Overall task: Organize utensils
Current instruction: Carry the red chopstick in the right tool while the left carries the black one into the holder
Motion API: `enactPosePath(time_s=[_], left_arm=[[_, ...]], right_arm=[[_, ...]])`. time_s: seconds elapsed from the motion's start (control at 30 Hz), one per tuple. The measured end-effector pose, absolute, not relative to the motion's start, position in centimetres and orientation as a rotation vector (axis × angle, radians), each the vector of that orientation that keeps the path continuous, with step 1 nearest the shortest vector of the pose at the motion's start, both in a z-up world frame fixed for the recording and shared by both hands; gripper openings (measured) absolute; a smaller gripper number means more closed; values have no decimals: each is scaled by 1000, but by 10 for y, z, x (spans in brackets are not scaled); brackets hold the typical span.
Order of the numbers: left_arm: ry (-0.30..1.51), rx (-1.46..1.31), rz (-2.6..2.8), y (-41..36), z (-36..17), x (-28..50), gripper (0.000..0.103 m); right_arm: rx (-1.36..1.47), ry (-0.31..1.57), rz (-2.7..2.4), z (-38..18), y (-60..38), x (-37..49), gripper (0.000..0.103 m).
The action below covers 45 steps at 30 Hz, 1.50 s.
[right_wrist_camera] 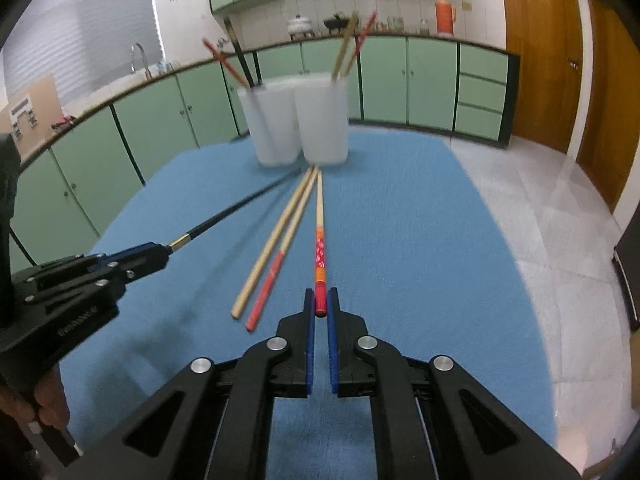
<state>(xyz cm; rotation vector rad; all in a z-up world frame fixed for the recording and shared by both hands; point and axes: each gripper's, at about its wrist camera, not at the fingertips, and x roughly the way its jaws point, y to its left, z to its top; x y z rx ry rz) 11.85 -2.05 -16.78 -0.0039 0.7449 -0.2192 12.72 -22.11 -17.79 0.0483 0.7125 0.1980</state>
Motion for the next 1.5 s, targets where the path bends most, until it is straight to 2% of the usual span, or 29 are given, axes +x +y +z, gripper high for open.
enactPosePath(time_s=[0.3,0.53,1.17,1.5], left_arm=[[587,-10,-251,-16,-94,114,5],[527,-12,-270,-23,-61,125,5],[348,-31,-298,-32,9,153,5],[211,-29,-269,-44,56,196,6]], right_arm=[[61,563,237,-101,-235,131,6],[136,495,280,-56,-248,151,6],[121,383,348,7,-251,178,6],[119,301,333,46,-252,210,6]])
